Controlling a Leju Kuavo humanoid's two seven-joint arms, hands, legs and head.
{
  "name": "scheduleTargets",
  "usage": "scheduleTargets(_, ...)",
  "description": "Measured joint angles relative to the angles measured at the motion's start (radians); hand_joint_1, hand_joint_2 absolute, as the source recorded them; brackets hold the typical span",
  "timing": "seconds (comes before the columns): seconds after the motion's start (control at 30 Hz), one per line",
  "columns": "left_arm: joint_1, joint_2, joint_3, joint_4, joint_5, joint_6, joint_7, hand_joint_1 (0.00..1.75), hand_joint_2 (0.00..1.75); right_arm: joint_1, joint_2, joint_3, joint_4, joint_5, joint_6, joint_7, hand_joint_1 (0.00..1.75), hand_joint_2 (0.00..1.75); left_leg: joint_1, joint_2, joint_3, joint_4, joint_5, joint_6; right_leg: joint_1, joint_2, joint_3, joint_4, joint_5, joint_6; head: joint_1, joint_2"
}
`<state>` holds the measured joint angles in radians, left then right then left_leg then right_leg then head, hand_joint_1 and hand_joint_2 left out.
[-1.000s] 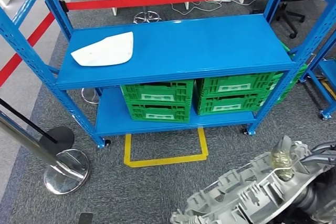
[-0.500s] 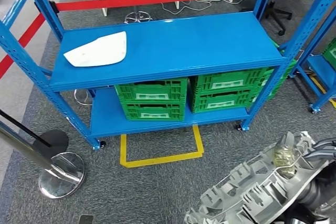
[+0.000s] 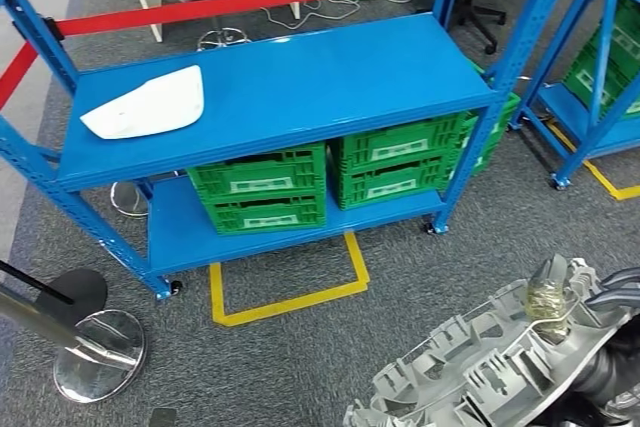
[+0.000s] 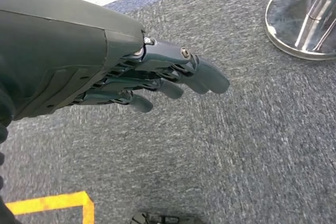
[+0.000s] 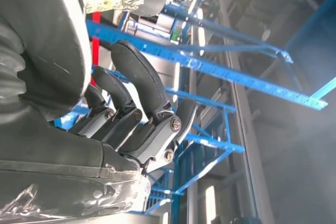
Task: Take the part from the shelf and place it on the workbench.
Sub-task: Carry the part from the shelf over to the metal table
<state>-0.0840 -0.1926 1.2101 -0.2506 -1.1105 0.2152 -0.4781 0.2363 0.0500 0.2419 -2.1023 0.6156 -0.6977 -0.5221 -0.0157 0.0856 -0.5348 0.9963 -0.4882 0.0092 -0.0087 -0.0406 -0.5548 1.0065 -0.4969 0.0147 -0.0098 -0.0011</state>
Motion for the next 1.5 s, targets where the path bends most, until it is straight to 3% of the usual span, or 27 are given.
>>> scheduleTargets(0.07, -0.001, 0.000, 0.000, 0.000, 0.000, 0.000, 0.000, 0.00, 1.75, 0.000, 0.000, 0.000, 0.000, 0.000, 0.000, 0.000, 1.75, 1.75, 0.005, -0.023, -0.012, 0.036, -0.032, -0.011, -0.004, 0.018, -0.003, -0.002, 0.006, -0.011, -0.003, 0.000)
scheduleTargets(0.13, -0.001, 0.000, 0.001, 0.000, 0.000, 0.000, 0.000, 0.00, 1.75, -0.001, 0.000, 0.000, 0.000, 0.000, 0.000, 0.000, 1.75, 1.75, 0.012, -0.060, -0.059, 0.148, -0.101, -0.022, -0.007, 0.037, -0.008, -0.003, 0.011, -0.019, -0.006, 0.000)
scheduleTargets(0.2, 0.002, 0.000, 0.001, 0.000, 0.000, 0.000, 0.002, 0.00, 1.75, 0.000, 0.000, 0.000, 0.000, 0.000, 0.000, 0.000, 1.75, 1.75, 0.016, -0.072, -0.110, 0.266, -0.148, -0.026, -0.006, 0.060, -0.013, -0.003, 0.014, -0.021, -0.006, 0.000)
scheduleTargets(0.23, 0.003, 0.000, 0.001, 0.000, 0.000, 0.000, 0.002, 0.00, 1.75, 0.002, 0.000, -0.001, 0.000, 0.000, 0.000, 0.000, 1.75, 1.75, 0.017, -0.074, -0.117, 0.283, -0.143, -0.026, -0.006, 0.073, -0.014, -0.002, 0.016, -0.021, -0.006, 0.000)
scheduleTargets(0.27, 0.003, 0.000, 0.001, 0.000, 0.000, 0.000, 0.003, 0.00, 1.75, 0.003, 0.000, -0.001, 0.000, 0.000, 0.000, 0.001, 1.75, 1.75, 0.018, -0.076, -0.107, 0.262, -0.118, -0.024, -0.006, 0.086, -0.014, -0.002, 0.017, -0.020, -0.006, 0.000)
scheduleTargets(0.3, 0.003, -0.001, 0.001, 0.000, 0.000, 0.000, 0.003, 0.00, 1.75, 0.003, 0.000, -0.001, 0.000, 0.000, 0.000, 0.001, 1.75, 1.75, 0.018, -0.084, -0.082, 0.207, -0.079, -0.021, -0.006, 0.099, -0.014, -0.002, 0.019, -0.018, -0.006, 0.000)
scheduleTargets(0.37, 0.003, 0.000, 0.002, 0.000, 0.000, 0.000, 0.003, 0.00, 1.75, 0.003, 0.000, -0.002, 0.000, 0.000, 0.000, 0.002, 1.75, 1.75, 0.020, -0.124, -0.026, 0.082, -0.015, -0.010, -0.006, 0.124, -0.016, 0.000, 0.022, -0.012, -0.006, 0.000)
scheduleTargets(0.43, 0.002, 0.000, 0.002, 0.000, 0.000, 0.000, 0.003, 0.00, 1.75, 0.004, 0.000, -0.003, 0.000, 0.000, 0.000, 0.003, 1.75, 1.75, 0.021, -0.151, 0.000, 0.019, -0.004, -0.001, -0.006, 0.145, -0.027, 0.003, 0.027, -0.002, -0.006, 0.000)
scheduleTargets(0.5, 0.000, -0.001, 0.002, 0.000, 0.000, 0.000, 0.004, 0.00, 1.75, 0.008, 0.000, -0.004, -0.001, 0.001, 0.000, 0.005, 1.75, 1.75, 0.023, -0.137, 0.003, 0.003, -0.008, 0.004, -0.007, 0.163, -0.040, 0.002, 0.033, 0.012, -0.006, 0.000)
scheduleTargets(0.53, -0.001, -0.002, 0.002, 0.000, 0.000, 0.000, 0.005, 0.00, 1.75, 0.010, 0.000, -0.005, -0.001, 0.001, 0.000, 0.005, 1.75, 1.75, 0.025, -0.125, 0.003, -0.004, -0.004, 0.008, -0.007, 0.156, -0.048, 0.006, 0.030, 0.017, -0.005, 0.000)
scheduleTargets(0.6, -0.001, -0.004, 0.002, 0.000, 0.000, 0.000, 0.005, 0.00, 1.75, 0.009, 0.000, -0.005, -0.002, 0.001, 0.000, 0.005, 1.75, 1.75, 0.027, -0.101, 0.006, -0.016, 0.005, 0.015, -0.004, 0.112, -0.081, 0.066, -0.009, 0.024, 0.001, 0.000)
scheduleTargets(0.67, 0.002, -0.003, 0.002, 0.000, 0.000, 0.000, 0.006, 0.00, 1.75, 0.009, 0.000, -0.005, -0.003, 0.001, 0.000, 0.005, 1.75, 1.75, 0.022, -0.075, 0.005, -0.016, 0.006, 0.019, -0.003, 0.064, -0.139, 0.193, -0.073, 0.028, 0.007, 0.000)
scheduleTargets(0.73, 0.004, -0.003, 0.002, 0.000, 0.000, 0.000, 0.006, 0.00, 1.75, 0.011, 0.000, -0.005, -0.002, 0.000, 0.000, 0.006, 1.75, 1.75, 0.017, -0.046, 0.004, -0.015, 0.005, 0.020, -0.004, 0.050, -0.171, 0.273, -0.095, 0.032, 0.007, 0.000)
scheduleTargets(0.77, 0.004, -0.004, 0.002, 0.000, 0.000, 0.000, 0.006, 0.00, 1.75, 0.011, 0.000, -0.005, -0.002, 0.000, 0.000, 0.006, 1.75, 1.75, 0.016, -0.032, 0.004, -0.015, 0.005, 0.020, -0.004, 0.045, -0.160, 0.258, -0.079, 0.033, 0.007, 0.000)
scheduleTargets(0.83, 0.002, -0.004, 0.002, 0.000, 0.000, -0.001, 0.006, 0.00, 1.75, 0.011, 0.000, -0.005, -0.003, 0.000, 0.000, 0.006, 1.75, 1.75, 0.015, -0.008, 0.007, -0.012, 0.001, 0.017, -0.003, 0.015, -0.086, 0.131, -0.023, 0.031, 0.007, 0.000)
scheduleTargets(0.9, 0.000, -0.004, 0.002, 0.000, 0.000, -0.001, 0.006, 0.00, 1.75, 0.010, 0.000, -0.005, -0.003, 0.000, 0.000, 0.006, 1.75, 1.75, 0.008, 0.010, 0.008, -0.006, -0.005, 0.009, 0.001, -0.020, -0.020, 0.020, 0.006, 0.022, 0.006, 0.000)
scheduleTargets(0.93, 0.000, -0.004, 0.002, 0.000, 0.000, -0.002, 0.006, 0.00, 1.75, 0.009, 0.000, -0.005, -0.003, 0.000, 0.000, 0.006, 1.75, 1.75, 0.005, 0.018, 0.009, -0.004, -0.007, 0.005, 0.003, -0.027, -0.009, 0.000, 0.008, 0.016, 0.005, 0.000)
scheduleTargets(1.0, -0.002, -0.004, 0.002, 0.000, -0.001, -0.002, 0.006, 0.00, 1.75, 0.011, 0.000, -0.006, -0.003, 0.001, 0.000, 0.007, 1.75, 1.75, 0.004, 0.035, 0.010, -0.002, -0.009, -0.001, 0.004, -0.006, -0.011, -0.002, 0.011, 0.003, 0.004, 0.000)
scheduleTargets(1.03, -0.003, -0.004, 0.002, 0.000, -0.001, -0.002, 0.006, 0.00, 1.75, 0.012, 0.000, -0.007, -0.003, 0.001, 0.000, 0.007, 1.75, 1.75, 0.005, 0.029, 0.009, 0.003, -0.015, -0.006, 0.003, 0.004, -0.013, -0.002, 0.014, -0.003, 0.004, 0.000)
scheduleTargets(1.1, -0.004, -0.004, 0.002, 0.000, -0.001, -0.002, 0.006, 0.00, 1.75, 0.011, 0.000, -0.008, -0.004, 0.001, 0.000, 0.007, 1.75, 1.75, 0.011, -0.016, -0.011, 0.057, -0.059, -0.017, -0.002, 0.026, -0.017, -0.005, 0.021, -0.013, 0.001, 0.000)
scheduleTargets(1.17, -0.002, -0.004, 0.002, 0.000, -0.001, -0.002, 0.005, 0.00, 1.75, 0.010, 0.000, -0.010, -0.004, 0.001, 0.000, 0.007, 1.75, 1.75, 0.017, -0.064, -0.066, 0.185, -0.130, -0.024, -0.003, 0.049, -0.022, -0.004, 0.025, -0.020, -0.001, 0.000)
scheduleTargets(1.23, 0.002, -0.003, 0.002, 0.000, -0.002, -0.002, 0.005, 0.00, 1.75, 0.011, 0.000, -0.012, -0.003, 0.001, 0.000, 0.008, 1.75, 1.75, 0.018, -0.075, -0.109, 0.282, -0.160, -0.024, -0.003, 0.076, -0.026, -0.003, 0.028, -0.022, -0.001, 0.000)
scheduleTargets(1.3, 0.003, -0.004, 0.002, 0.000, -0.003, -0.002, 0.005, 0.00, 1.75, 0.011, 0.000, -0.014, -0.004, 0.001, 0.000, 0.008, 1.75, 1.75, 0.018, -0.082, -0.091, 0.241, -0.111, -0.019, -0.002, 0.106, -0.026, -0.003, 0.031, -0.020, -0.001, 0.000)
scheduleTargets(1.37, 0.003, -0.003, 0.002, 0.000, -0.003, -0.003, 0.005, 0.00, 1.75, 0.011, 0.000, -0.016, -0.004, 0.001, 0.000, 0.008, 1.75, 1.75, 0.019, -0.124, -0.032, 0.110, -0.038, -0.006, -0.002, 0.134, -0.027, -0.002, 0.034, -0.014, 0.000, 0.000)
scheduleTargets(1.4, 0.003, -0.002, 0.002, 0.000, -0.003, -0.003, 0.005, 0.00, 1.75, 0.011, 0.000, -0.017, -0.004, 0.001, 0.000, 0.008, 1.75, 1.75, 0.019, -0.147, -0.008, 0.055, -0.018, 0.000, -0.002, 0.147, -0.030, -0.001, 0.036, -0.010, 0.000, 0.000)
scheduleTargets(1.43, 0.002, -0.002, 0.002, 0.000, -0.003, -0.003, 0.005, 0.00, 1.75, 0.011, 0.000, -0.018, -0.004, 0.001, 0.000, 0.008, 1.75, 1.75, 0.020, -0.164, 0.006, 0.021, -0.012, 0.004, -0.003, 0.158, -0.035, 0.000, 0.039, -0.005, 0.000, 0.000)
scheduleTargets(1.5, 0.000, -0.002, 0.002, 0.000, -0.003, -0.003, 0.005, 0.00, 1.75, 0.013, 0.000, -0.019, -0.006, 0.001, 0.000, 0.009, 1.75, 1.75, 0.019, -0.157, 0.012, 0.002, -0.014, 0.008, -0.006, 0.181, -0.046, -0.002, 0.047, 0.009, 0.000, 0.000)
